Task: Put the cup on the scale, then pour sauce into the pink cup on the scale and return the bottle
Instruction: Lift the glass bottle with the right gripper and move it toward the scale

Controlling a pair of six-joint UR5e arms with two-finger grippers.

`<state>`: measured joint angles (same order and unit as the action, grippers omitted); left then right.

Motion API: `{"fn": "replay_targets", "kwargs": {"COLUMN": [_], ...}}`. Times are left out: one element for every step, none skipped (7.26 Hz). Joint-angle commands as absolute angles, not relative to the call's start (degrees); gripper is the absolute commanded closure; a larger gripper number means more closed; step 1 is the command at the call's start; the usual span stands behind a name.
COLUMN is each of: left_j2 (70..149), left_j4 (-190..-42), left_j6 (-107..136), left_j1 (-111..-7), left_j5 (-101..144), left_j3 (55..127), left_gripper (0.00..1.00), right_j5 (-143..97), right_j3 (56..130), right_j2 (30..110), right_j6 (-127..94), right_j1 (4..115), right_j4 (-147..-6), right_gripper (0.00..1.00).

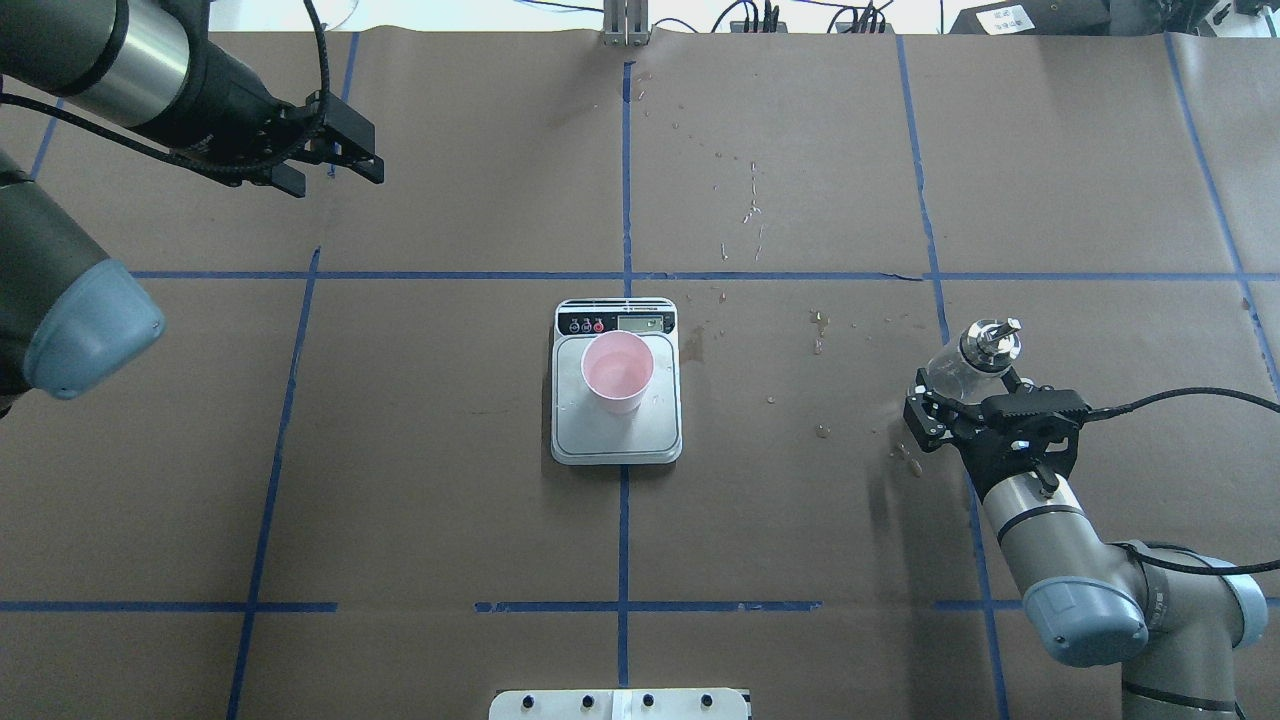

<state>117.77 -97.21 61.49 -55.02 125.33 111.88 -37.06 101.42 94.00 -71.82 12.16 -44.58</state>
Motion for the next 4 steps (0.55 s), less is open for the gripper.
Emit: {"fn": "replay_targets", "kwargs": {"left_j2": [117.7, 117.7, 117.7, 117.7], "left_j4": [-97.2, -97.2, -97.2, -97.2], "left_j6": [61.4, 61.5, 61.5, 61.5], "left_j1": [-55.0, -55.0, -55.0, -55.0], "left_j5": [125.3, 125.2, 125.3, 125.3], "left_j3": [111.9, 111.9, 111.9, 111.9], "left_gripper": [0.16, 0.16, 0.16, 0.16], "right_j5": [-37.3, -37.3, -37.3, -37.3], "right_j3": [100.3, 100.1, 99.9, 99.8], "right_j2": [92.7, 92.4, 92.4, 92.5], "right_j6": [-71.6, -71.6, -71.5, -71.5], "right_j1": [12.6, 12.5, 12.6, 12.6], "right_j4": [-44.3, -44.3, -44.2, -44.2], "right_gripper": [0.01, 0.01, 0.01, 0.01]}}
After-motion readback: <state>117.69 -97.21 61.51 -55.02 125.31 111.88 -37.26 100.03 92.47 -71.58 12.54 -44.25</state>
